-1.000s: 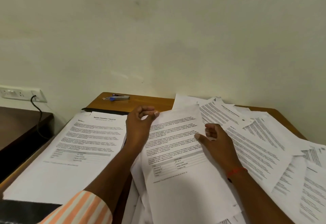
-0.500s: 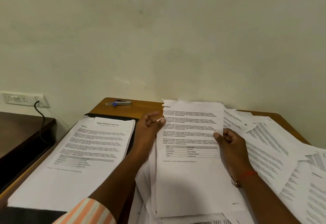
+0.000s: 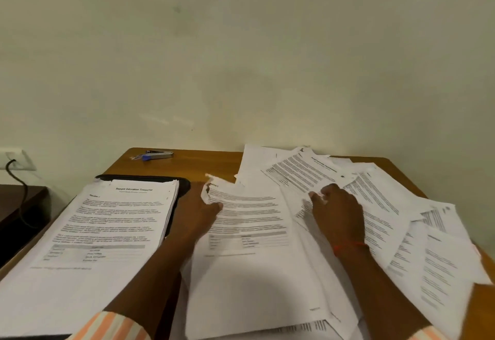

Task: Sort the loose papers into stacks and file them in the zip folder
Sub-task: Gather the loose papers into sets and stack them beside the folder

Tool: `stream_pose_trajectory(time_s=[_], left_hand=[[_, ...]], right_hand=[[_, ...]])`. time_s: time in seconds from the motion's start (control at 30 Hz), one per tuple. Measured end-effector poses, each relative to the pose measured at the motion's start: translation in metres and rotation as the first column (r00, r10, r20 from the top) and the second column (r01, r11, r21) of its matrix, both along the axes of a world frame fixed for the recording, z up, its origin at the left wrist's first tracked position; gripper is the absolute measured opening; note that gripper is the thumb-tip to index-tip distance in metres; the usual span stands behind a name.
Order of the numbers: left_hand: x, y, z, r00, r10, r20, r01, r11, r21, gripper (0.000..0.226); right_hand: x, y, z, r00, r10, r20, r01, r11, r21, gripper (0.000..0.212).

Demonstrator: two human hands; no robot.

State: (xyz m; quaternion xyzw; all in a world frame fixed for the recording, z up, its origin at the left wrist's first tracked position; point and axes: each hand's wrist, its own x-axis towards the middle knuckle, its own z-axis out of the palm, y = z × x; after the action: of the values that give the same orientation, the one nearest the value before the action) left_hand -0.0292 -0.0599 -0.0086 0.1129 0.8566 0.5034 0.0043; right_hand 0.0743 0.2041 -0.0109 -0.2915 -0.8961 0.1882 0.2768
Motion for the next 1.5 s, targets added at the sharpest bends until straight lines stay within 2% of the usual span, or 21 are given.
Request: stream_pose_trajectory(time_s=[0.07, 0.13, 0.2, 0.27, 0.3, 0.37, 0.43, 0.47, 0.53, 0.63, 0.73, 0.87, 0.97, 1.03, 1.07, 1.13, 1.27, 1.43, 1.5], left_hand=[[-0.005, 0.000, -0.005, 0.999, 0.025, -0.033, -0.029, 0.991, -0.131, 0.025], [-0.007, -0.002, -0.006, 0.994, 0.072, -0.077, -0.088, 0.970, -0.228, 0.044], [-0.010, -0.002, -0.008, 0.979, 0.118, -0.168, -0.170, 0.925, -0.340, 0.074], [-0.004, 0.002, -0.005, 0.962, 0.087, -0.260, -0.182, 0.911, -0.369, 0.091], [0.002, 0.006, -0.003, 0.964, 0.031, -0.264, -0.117, 0.941, -0.318, 0.090], [0.015, 0.016, 0.000, 0.962, -0.173, -0.210, 0.127, 0.968, -0.214, 0.075], [0.026, 0.026, -0.004, 0.890, -0.423, -0.173, 0.359, 0.882, -0.306, 0.065], [0.028, 0.030, -0.008, 0.842, -0.518, -0.148, 0.439, 0.819, -0.370, 0.064], [0.028, 0.034, -0.014, 0.785, -0.612, -0.103, 0.514, 0.734, -0.445, 0.059], [0.024, 0.033, -0.018, 0.786, -0.615, -0.069, 0.519, 0.716, -0.467, 0.046], [0.020, 0.032, -0.019, 0.819, -0.570, -0.058, 0.501, 0.762, -0.410, 0.040], [0.024, 0.035, -0.019, 0.791, -0.611, -0.022, 0.548, 0.725, -0.418, 0.054], [0.025, 0.036, -0.016, 0.782, -0.623, -0.024, 0.558, 0.717, -0.417, 0.058], [0.026, 0.037, -0.016, 0.781, -0.624, -0.017, 0.561, 0.713, -0.421, 0.058], [0.026, 0.037, -0.016, 0.780, -0.625, -0.016, 0.561, 0.712, -0.423, 0.058], [0.027, 0.036, -0.016, 0.775, -0.631, -0.019, 0.563, 0.704, -0.433, 0.057], [0.027, 0.036, -0.015, 0.773, -0.634, -0.004, 0.563, 0.688, -0.458, 0.053], [0.027, 0.036, -0.016, 0.767, -0.642, 0.019, 0.577, 0.675, -0.459, 0.053], [0.027, 0.036, -0.015, 0.761, -0.648, 0.020, 0.584, 0.672, -0.455, 0.053]], right_hand=[[0.006, 0.016, 0.000, 0.954, -0.196, 0.227, 0.177, 0.979, 0.103, 0.059], [0.012, 0.025, 0.001, 0.877, -0.274, 0.394, 0.288, 0.957, 0.024, 0.084], [0.012, 0.029, -0.002, 0.844, -0.262, 0.467, 0.336, 0.938, -0.081, 0.097], [0.009, 0.029, -0.008, 0.855, -0.225, 0.468, 0.305, 0.947, -0.103, 0.097], [0.007, 0.027, -0.009, 0.872, -0.196, 0.448, 0.265, 0.959, -0.097, 0.095], [0.005, 0.024, -0.010, 0.920, -0.118, 0.375, 0.164, 0.982, -0.094, 0.089], [0.007, 0.026, -0.007, 0.934, -0.111, 0.338, 0.135, 0.990, -0.048, 0.087], [0.009, 0.027, -0.005, 0.919, -0.161, 0.361, 0.175, 0.985, -0.005, 0.089], [0.014, 0.028, 0.000, 0.858, -0.262, 0.442, 0.285, 0.958, 0.015, 0.096], [0.015, 0.025, -0.001, 0.833, -0.227, 0.505, 0.298, 0.953, -0.063, 0.100], [0.011, 0.020, -0.003, 0.883, -0.114, 0.456, 0.156, 0.986, -0.055, 0.094], [0.004, 0.010, -0.006, 0.931, -0.017, 0.364, 0.032, 0.999, -0.037, 0.076], [-0.001, 0.006, -0.006, 0.971, 0.173, 0.162, -0.136, 0.966, -0.220, 0.044], [-0.004, 0.005, -0.002, 0.981, 0.189, 0.046, -0.168, 0.943, -0.288, 0.025], [-0.006, 0.006, -0.001, 0.987, 0.159, 0.011, -0.150, 0.947, -0.284, 0.023], [-0.015, 0.013, 0.000, 0.996, 0.083, -0.010, -0.082, 0.948, -0.307, 0.034], [-0.035, 0.021, 0.005, 0.999, 0.014, 0.047, 0.007, 0.909, -0.416, 0.057], [-0.053, 0.019, 0.000, 0.997, 0.001, -0.074, -0.041, 0.841, -0.539, 0.046], [-0.056, 0.018, -0.004, 0.995, -0.009, -0.103, -0.046, 0.851, -0.523, 0.038]])
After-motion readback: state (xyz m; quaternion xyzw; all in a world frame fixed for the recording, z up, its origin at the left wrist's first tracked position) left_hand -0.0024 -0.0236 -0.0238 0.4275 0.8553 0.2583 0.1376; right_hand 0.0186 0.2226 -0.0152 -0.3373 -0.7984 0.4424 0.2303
